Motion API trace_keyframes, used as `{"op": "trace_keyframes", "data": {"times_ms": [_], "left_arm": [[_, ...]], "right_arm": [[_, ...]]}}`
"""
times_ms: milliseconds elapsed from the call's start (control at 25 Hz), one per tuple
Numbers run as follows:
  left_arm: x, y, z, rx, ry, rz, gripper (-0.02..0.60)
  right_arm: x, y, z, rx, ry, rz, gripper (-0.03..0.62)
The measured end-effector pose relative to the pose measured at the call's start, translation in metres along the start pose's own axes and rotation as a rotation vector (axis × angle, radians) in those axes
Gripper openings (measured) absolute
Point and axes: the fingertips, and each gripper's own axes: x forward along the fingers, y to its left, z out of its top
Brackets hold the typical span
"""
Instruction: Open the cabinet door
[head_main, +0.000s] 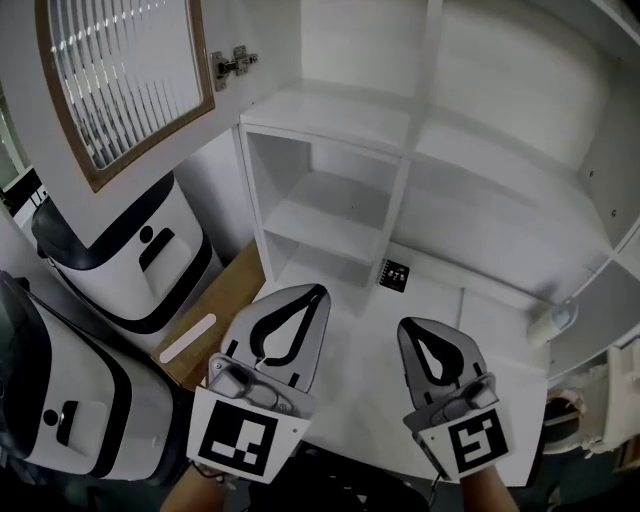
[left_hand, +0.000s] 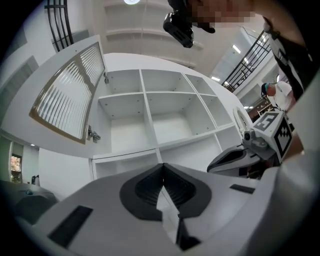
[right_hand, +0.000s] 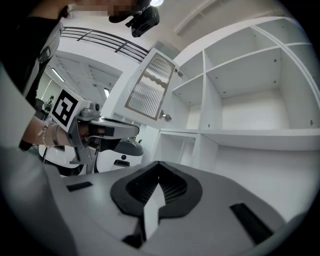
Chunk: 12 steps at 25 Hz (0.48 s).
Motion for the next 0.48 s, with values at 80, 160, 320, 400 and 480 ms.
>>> {"op": "trace_keyframes", "data": {"times_ms": [80, 160, 320, 400, 480], "left_arm": [[0.002, -0.007, -0.003, 0.004, -0.005, 0.001, 0.0], [0.006, -0.012, -0.006, 0.021, -0.008, 0.003, 0.0], [0.012, -0.021, -0.017, -0.004, 0.006, 0.015, 0.0], [0.014, -0.025, -0.024, -0.016, 0.015, 0.019, 0.0], [0.014, -0.029, -0.031, -0.017, 0.025, 0.014, 0.0]], "right_arm": [[-0.004, 0.0, -0.006, 0.01, 0.012, -0.013, 0.0], [-0.005, 0.0, -0.011, 0.017, 0.018, -0.023, 0.0], [-0.01, -0.001, -0.02, 0.053, 0.022, -0.034, 0.0], [-0.012, -0.001, -0.025, 0.071, 0.026, -0.042, 0.0], [-0.015, -0.002, -0.03, 0.086, 0.033, -0.049, 0.0]]}}
